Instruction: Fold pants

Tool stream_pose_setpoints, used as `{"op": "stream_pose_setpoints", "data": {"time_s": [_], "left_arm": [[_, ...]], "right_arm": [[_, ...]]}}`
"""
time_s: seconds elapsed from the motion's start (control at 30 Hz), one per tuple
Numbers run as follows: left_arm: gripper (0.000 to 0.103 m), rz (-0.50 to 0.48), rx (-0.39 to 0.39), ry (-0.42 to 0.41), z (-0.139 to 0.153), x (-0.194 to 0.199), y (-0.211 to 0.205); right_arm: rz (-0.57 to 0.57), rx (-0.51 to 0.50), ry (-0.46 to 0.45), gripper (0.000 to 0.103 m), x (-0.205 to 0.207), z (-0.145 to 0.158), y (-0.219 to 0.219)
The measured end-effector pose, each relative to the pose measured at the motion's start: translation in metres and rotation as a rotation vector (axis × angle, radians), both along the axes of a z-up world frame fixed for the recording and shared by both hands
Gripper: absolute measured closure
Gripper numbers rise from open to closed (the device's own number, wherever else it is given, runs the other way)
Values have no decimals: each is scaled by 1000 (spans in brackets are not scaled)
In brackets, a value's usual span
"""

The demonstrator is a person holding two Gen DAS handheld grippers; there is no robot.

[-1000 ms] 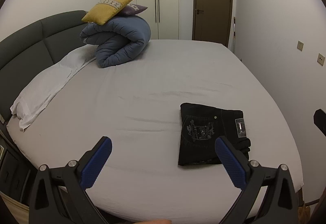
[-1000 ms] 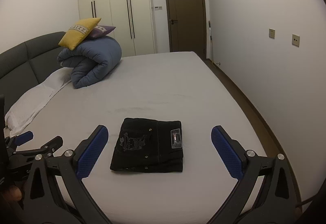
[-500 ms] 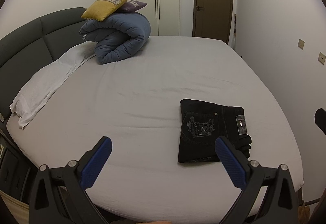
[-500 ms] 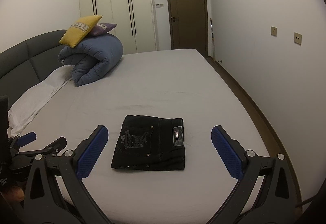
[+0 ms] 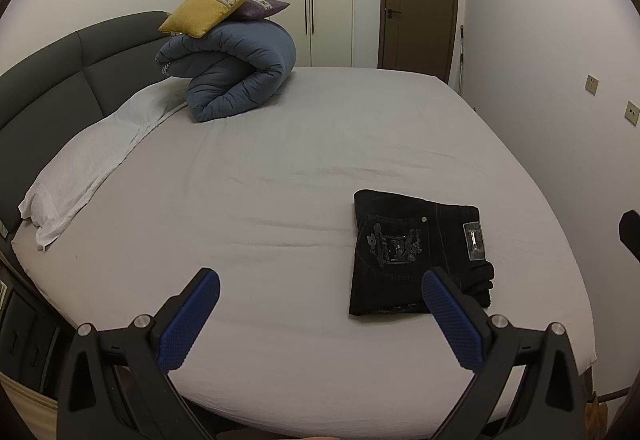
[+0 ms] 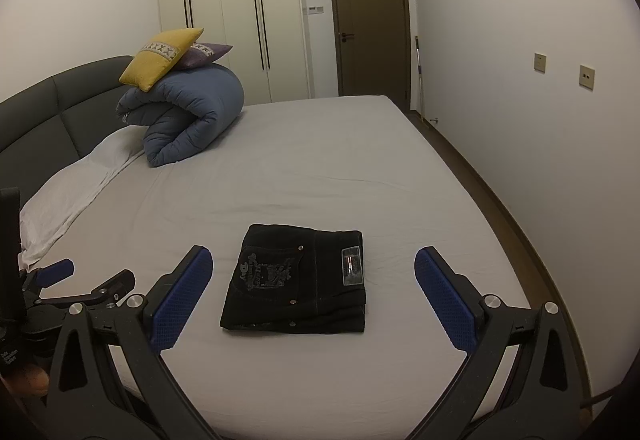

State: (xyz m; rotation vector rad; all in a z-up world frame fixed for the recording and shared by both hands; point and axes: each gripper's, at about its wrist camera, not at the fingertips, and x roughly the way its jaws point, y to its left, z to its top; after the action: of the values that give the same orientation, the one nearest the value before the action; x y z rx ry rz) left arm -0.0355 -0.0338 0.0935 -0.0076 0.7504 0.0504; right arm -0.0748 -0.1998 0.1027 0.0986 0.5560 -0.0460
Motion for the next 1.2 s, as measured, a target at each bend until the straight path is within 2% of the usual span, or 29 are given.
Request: {"op": "stream_pose_setpoints", "data": {"time_s": [1.2], "left_arm": [[0, -6, 1, 12, -2, 0, 3]], "right_arm": [[10, -2, 10, 0, -3, -7, 4]]}}
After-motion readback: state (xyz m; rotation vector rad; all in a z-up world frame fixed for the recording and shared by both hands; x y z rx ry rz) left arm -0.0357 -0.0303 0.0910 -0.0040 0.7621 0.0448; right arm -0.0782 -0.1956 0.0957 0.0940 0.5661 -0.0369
